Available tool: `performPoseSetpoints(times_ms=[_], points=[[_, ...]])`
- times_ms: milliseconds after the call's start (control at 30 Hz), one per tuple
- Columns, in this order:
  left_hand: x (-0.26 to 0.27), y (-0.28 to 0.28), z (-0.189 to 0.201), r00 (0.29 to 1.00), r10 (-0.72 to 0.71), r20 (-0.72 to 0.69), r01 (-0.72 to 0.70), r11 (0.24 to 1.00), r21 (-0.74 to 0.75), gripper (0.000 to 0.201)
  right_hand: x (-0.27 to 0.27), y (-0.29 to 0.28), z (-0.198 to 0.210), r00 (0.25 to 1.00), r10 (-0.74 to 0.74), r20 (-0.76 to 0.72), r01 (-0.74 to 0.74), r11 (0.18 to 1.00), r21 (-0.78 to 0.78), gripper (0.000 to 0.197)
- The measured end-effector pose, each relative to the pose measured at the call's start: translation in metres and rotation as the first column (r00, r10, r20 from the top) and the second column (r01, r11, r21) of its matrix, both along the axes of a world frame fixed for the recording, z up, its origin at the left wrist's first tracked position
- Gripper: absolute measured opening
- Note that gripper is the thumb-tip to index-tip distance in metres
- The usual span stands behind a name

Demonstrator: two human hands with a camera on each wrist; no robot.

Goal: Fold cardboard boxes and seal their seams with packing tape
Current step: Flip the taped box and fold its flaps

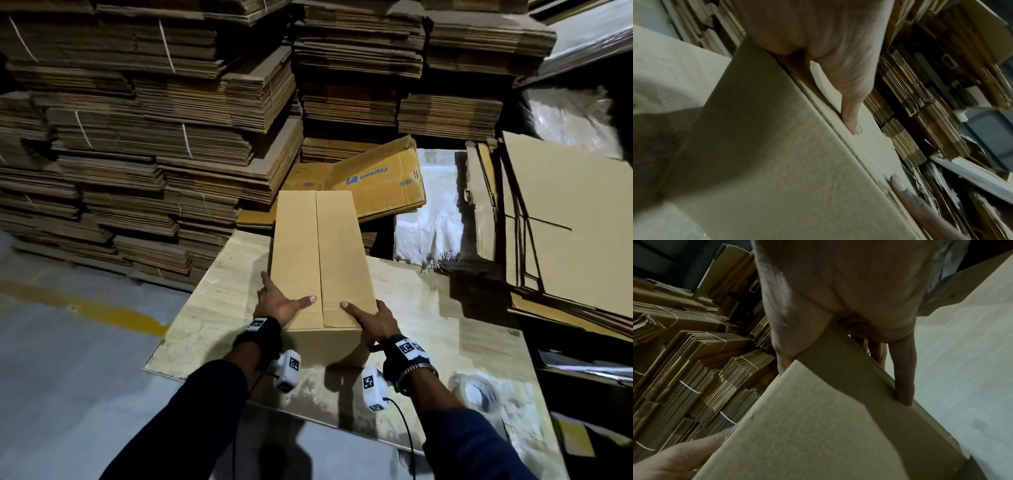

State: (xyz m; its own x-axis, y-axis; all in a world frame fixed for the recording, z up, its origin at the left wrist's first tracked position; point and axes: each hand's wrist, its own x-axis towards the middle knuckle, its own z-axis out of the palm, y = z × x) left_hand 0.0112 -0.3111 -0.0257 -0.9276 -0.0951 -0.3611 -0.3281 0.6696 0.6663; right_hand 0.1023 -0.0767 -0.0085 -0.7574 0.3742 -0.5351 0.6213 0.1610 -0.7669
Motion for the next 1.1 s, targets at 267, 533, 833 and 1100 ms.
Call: performPoseSetpoints(times_ms=[267, 533, 833, 1100], points=[[-0.002, -0.014, 0.008, 0.996, 0.018, 0.089, -0.027, 0.993, 0.111, 0.164, 0.002, -0.013, 0.003, 0.993, -0.04, -0.108, 0.037, 0.999, -0.028, 0.085], [0.013, -0.077, 0.014, 0.994, -0.059, 0.09, 0.043, 0.984, 0.174, 0.144, 0.033, -0.092, 0.014, 0.982, -0.172, -0.084, 0.166, 0.984, -0.069, 0.085], [-0.006, -0.258, 0.012, 0.998, -0.043, 0.052, 0.032, 0.981, 0.191, 0.125, 0.017, -0.271, 0.012, 0.983, -0.149, -0.105, 0.146, 0.989, -0.038, 0.095], [-0.073, -0.42, 0.022, 0.999, -0.025, -0.029, 0.025, 0.999, 0.024, 0.125, -0.062, -0.423, 0.011, 0.994, 0.014, -0.11, -0.015, 1.0, -0.008, 0.08]])
